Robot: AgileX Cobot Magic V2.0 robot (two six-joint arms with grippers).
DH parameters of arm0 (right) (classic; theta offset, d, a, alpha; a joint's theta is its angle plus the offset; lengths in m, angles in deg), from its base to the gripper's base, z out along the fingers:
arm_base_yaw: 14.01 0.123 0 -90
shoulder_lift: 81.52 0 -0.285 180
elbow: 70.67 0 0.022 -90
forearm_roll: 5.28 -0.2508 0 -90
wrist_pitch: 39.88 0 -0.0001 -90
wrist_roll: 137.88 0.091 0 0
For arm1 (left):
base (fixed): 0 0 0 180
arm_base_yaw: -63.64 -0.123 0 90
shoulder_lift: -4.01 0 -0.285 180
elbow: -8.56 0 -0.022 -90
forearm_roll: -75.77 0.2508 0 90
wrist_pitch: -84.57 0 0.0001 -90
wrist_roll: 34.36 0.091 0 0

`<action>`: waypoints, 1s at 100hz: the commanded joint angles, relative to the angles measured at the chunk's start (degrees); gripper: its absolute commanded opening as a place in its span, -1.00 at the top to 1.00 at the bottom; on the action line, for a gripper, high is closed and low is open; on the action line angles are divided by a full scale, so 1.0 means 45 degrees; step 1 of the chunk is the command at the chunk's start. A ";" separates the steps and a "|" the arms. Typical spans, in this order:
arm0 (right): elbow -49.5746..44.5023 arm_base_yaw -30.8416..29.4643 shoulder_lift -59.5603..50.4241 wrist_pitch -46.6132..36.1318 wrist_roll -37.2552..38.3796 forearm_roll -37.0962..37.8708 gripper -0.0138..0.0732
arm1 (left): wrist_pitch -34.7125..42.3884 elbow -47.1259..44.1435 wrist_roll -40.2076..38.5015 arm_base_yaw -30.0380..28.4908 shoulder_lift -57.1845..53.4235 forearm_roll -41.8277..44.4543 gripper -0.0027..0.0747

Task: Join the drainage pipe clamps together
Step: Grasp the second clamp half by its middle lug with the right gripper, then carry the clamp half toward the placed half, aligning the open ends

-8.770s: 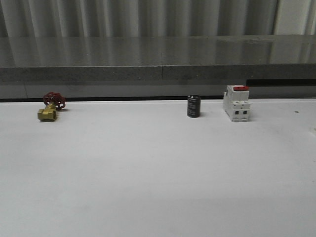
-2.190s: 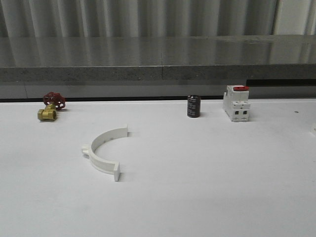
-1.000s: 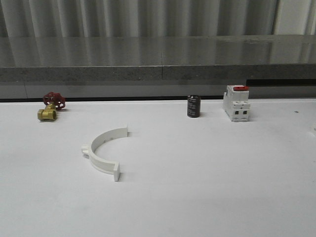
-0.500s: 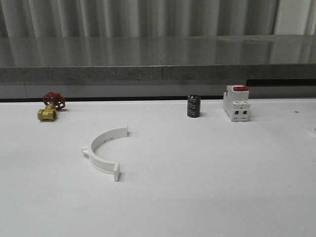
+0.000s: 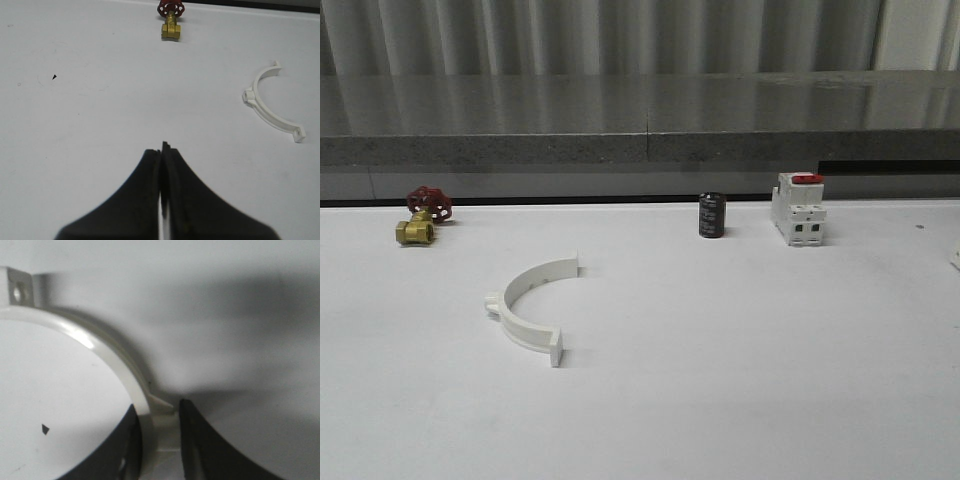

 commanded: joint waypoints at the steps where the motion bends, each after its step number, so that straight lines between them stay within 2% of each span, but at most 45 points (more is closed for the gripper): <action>1: 0.0346 -0.0081 -0.0541 -0.0287 -0.0096 -0.0196 0.75 | 0.0914 0.0306 -0.0032 -0.0022 0.0074 -0.0022 0.99; 7: 0.0346 -0.0081 -0.0541 -0.0236 -0.0096 -0.0212 0.81 | 0.0914 0.0306 -0.0032 -0.0022 0.0074 -0.0022 0.99; 28: 0.0508 -0.0081 -0.0541 0.0383 -0.0096 -0.0306 0.82 | 0.0914 0.0306 -0.0032 -0.0022 0.0074 -0.0022 0.99; 37: 0.0891 0.0049 -0.0580 0.0874 -0.0024 -0.0780 0.82 | 0.0914 0.0306 -0.0032 -0.0022 0.0074 -0.0022 0.99; 45: 0.1347 0.0258 -0.0746 0.1682 0.0757 -0.1578 0.81 | 0.0914 0.0306 -0.0032 -0.0022 0.0074 -0.0022 0.99; 53: 0.1485 0.0923 -0.1191 0.2397 0.1010 -0.1660 0.79 | 0.0914 0.0306 -0.0032 -0.0022 0.0074 -0.0022 0.99; 63: 0.1485 0.2253 -0.1969 0.2379 0.1339 -0.1599 0.75 | 0.0914 0.0306 -0.0032 -0.0022 0.0074 -0.0022 0.99; 77: 0.1497 0.4635 -0.2757 0.1629 0.3736 -0.0562 0.75 | 0.0914 0.0306 -0.0032 -0.0022 0.0074 -0.0022 0.99; 100: 0.2300 0.8283 -0.2379 0.2079 1.0395 0.3945 0.75 | 0.0914 0.0306 -0.0032 -0.0022 0.0074 -0.0022 0.99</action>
